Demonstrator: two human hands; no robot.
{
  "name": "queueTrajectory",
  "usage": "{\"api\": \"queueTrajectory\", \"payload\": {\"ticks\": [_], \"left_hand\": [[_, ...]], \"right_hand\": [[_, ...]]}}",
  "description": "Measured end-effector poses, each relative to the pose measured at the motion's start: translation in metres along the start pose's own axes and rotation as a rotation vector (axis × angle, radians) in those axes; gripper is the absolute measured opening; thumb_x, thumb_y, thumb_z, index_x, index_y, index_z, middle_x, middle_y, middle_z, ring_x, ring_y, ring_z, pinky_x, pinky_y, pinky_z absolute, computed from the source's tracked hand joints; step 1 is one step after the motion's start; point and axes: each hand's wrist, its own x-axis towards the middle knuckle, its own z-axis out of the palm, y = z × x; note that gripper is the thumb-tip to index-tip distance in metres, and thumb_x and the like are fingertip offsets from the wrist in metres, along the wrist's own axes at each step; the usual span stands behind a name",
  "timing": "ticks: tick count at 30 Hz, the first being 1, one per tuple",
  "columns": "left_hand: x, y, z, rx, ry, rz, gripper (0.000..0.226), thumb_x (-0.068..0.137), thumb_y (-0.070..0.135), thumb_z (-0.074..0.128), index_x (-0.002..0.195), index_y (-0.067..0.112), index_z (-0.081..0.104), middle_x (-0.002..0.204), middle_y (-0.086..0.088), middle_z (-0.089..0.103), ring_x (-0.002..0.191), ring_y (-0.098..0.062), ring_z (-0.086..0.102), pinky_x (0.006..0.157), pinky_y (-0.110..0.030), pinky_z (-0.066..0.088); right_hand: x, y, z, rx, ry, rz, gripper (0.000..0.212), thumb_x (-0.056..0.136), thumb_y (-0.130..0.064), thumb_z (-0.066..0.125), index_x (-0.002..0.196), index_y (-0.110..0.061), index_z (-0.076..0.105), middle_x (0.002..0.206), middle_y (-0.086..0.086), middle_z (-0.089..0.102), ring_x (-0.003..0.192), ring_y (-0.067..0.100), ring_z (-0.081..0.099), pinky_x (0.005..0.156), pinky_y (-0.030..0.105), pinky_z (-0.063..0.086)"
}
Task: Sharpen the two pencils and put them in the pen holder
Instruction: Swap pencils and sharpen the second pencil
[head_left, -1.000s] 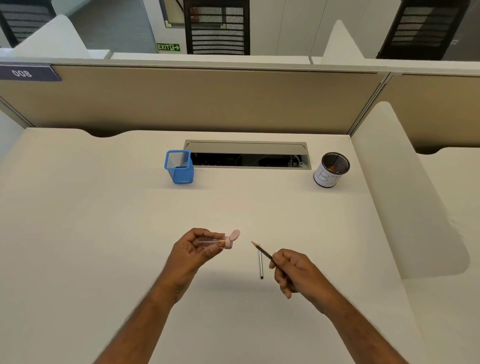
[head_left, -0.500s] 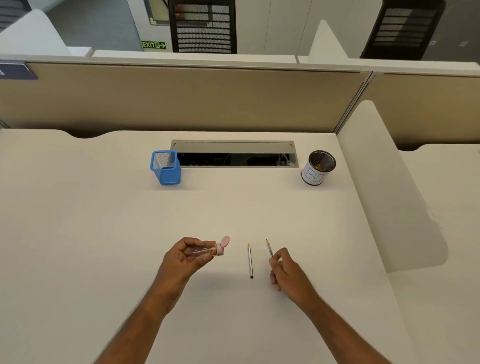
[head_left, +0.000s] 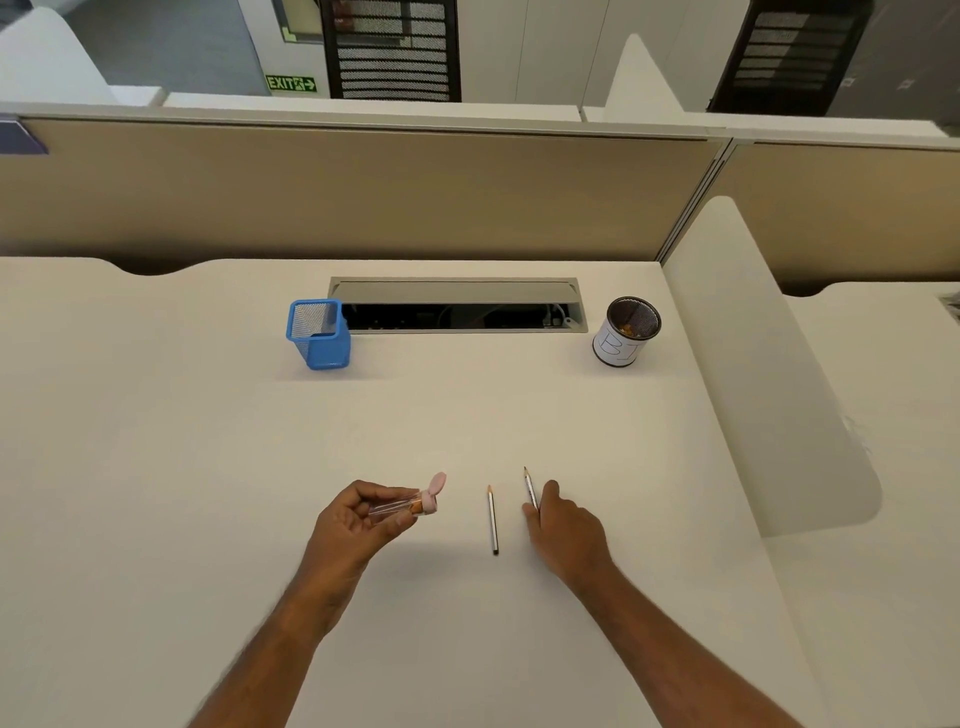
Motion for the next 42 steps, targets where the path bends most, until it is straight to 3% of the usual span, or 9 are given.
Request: {"api": "queueTrajectory", "payload": {"ticks": [6,12,17,21,25,28,33,39,42], "left_hand": [[-0.001,-0.001,0.0,0.003,0.009,-0.002,0.029,0.09,-0.001,0.082,0.116,0.001,0.069,0.121,-0.015,0.083,0.119,-0.03,0.078,0.114,-0.051,0.053],[-0.001,-0.004,-0.001,0.01,0.011,-0.01,0.029,0.091,-0.001,0.082,0.117,-0.001,0.068,0.121,-0.015,0.083,0.12,-0.029,0.078,0.115,-0.051,0.053],[-0.002,-0.007,0.0,0.025,0.007,-0.008,0.029,0.09,0.0,0.083,0.115,0.001,0.068,0.121,-0.015,0.083,0.122,-0.03,0.077,0.115,-0.051,0.053],[-0.003,-0.007,-0.001,0.026,0.017,-0.007,0.03,0.09,0.001,0.084,0.116,0.001,0.069,0.121,-0.015,0.083,0.121,-0.03,0.078,0.114,-0.05,0.053],[-0.003,-0.006,-0.001,0.028,0.029,-0.006,0.028,0.09,0.0,0.083,0.115,0.002,0.069,0.12,-0.014,0.084,0.119,-0.029,0.078,0.112,-0.047,0.054],[-0.003,-0.004,-0.001,0.031,0.047,-0.004,0.029,0.091,0.001,0.083,0.117,0.004,0.071,0.119,-0.011,0.084,0.118,-0.027,0.079,0.109,-0.043,0.055],[-0.003,0.001,0.0,0.027,0.078,0.005,0.032,0.09,0.004,0.085,0.119,0.007,0.073,0.118,-0.009,0.084,0.116,-0.025,0.079,0.107,-0.039,0.056],[-0.001,0.008,0.003,-0.009,0.104,0.034,0.034,0.09,0.005,0.085,0.121,0.009,0.072,0.118,-0.012,0.084,0.117,-0.03,0.078,0.107,-0.041,0.057],[0.0,0.01,0.004,-0.018,0.107,0.047,0.035,0.091,0.005,0.084,0.122,0.011,0.071,0.119,-0.012,0.084,0.117,-0.03,0.078,0.109,-0.045,0.057]], "right_hand": [[0.004,0.001,-0.004,0.066,-0.048,0.002,0.043,0.108,-0.049,0.039,0.118,-0.007,0.046,0.105,0.014,0.075,0.099,0.04,0.073,0.075,0.04,0.05],[-0.007,-0.01,-0.005,0.057,0.065,-0.083,0.044,0.106,-0.055,0.043,0.114,-0.013,0.053,0.094,0.007,0.076,0.089,0.033,0.074,0.072,0.038,0.049],[-0.012,-0.033,-0.001,0.032,-0.074,-0.164,0.051,0.102,-0.062,0.046,0.104,-0.013,0.059,0.099,0.01,0.075,0.096,0.035,0.072,0.08,0.038,0.051],[-0.016,-0.045,0.004,-0.048,-0.123,-0.184,0.046,0.105,-0.052,0.045,0.116,-0.009,0.06,0.112,0.014,0.074,0.104,0.037,0.072,0.085,0.039,0.052],[-0.019,-0.049,0.0,-0.049,-0.116,-0.193,0.031,0.103,-0.036,0.046,0.11,-0.009,0.059,0.108,0.014,0.074,0.099,0.039,0.071,0.076,0.038,0.047],[-0.023,-0.046,-0.011,0.095,-0.105,-0.19,0.023,0.097,-0.036,0.051,0.096,-0.013,0.055,0.088,0.008,0.07,0.083,0.036,0.066,0.067,0.037,0.04],[-0.032,-0.038,-0.043,0.553,-0.14,-0.149,0.013,0.097,-0.033,0.064,0.092,-0.024,0.057,0.076,-0.003,0.07,0.063,0.019,0.068,0.062,0.033,0.053],[-0.047,-0.034,-0.082,0.779,-0.066,-0.204,0.009,0.098,-0.028,0.071,0.091,-0.03,0.066,0.086,-0.009,0.07,0.07,0.021,0.065,0.064,0.015,0.046],[-0.052,-0.034,-0.092,0.78,-0.044,-0.242,0.006,0.098,-0.028,0.072,0.093,-0.029,0.068,0.088,-0.01,0.07,0.075,0.016,0.059,0.066,0.014,0.042]]}}
